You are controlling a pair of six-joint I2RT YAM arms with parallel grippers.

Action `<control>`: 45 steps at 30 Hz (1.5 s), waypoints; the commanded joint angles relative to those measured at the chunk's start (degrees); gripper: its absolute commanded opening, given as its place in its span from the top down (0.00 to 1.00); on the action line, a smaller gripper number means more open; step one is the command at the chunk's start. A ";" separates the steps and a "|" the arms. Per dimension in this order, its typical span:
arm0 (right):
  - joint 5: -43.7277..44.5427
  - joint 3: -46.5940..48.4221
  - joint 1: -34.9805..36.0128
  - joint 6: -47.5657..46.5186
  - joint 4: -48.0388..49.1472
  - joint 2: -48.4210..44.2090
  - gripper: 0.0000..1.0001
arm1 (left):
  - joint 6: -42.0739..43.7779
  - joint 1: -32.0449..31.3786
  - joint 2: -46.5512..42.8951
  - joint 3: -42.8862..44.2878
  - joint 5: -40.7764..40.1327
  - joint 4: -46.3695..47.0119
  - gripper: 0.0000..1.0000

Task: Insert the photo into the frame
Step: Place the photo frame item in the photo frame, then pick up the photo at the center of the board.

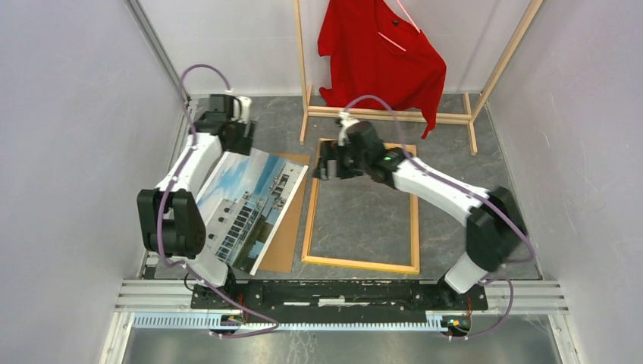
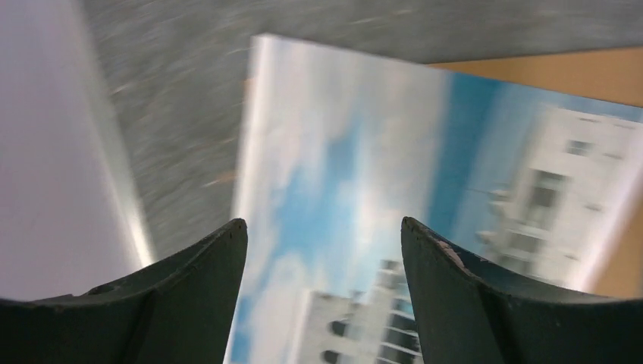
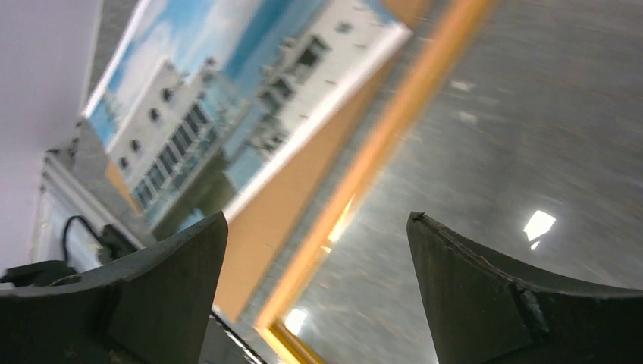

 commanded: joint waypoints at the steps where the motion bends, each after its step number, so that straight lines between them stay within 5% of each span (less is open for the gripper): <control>1: 2.52 14.27 8.50 5.79 2.79 13.52 0.06 | 4.78 9.57 -0.24 -0.30 -9.24 0.07 0.20; 8: 2.10 26.33 14.50 10.00 0.02 27.30 0.10 | 7.44 17.33 0.93 -8.30 -19.90 10.11 0.23; 15: 3.33 20.48 14.83 12.01 0.80 27.98 0.09 | 9.53 20.47 4.05 -14.70 -26.77 19.80 0.23; 33: 5.92 17.78 16.01 12.17 -2.90 32.21 0.02 | 8.81 23.51 9.87 -16.32 -23.07 24.37 0.23; 45: -1.17 18.40 15.57 17.62 7.22 33.89 0.02 | 6.02 23.40 11.30 -20.69 -16.28 22.32 0.24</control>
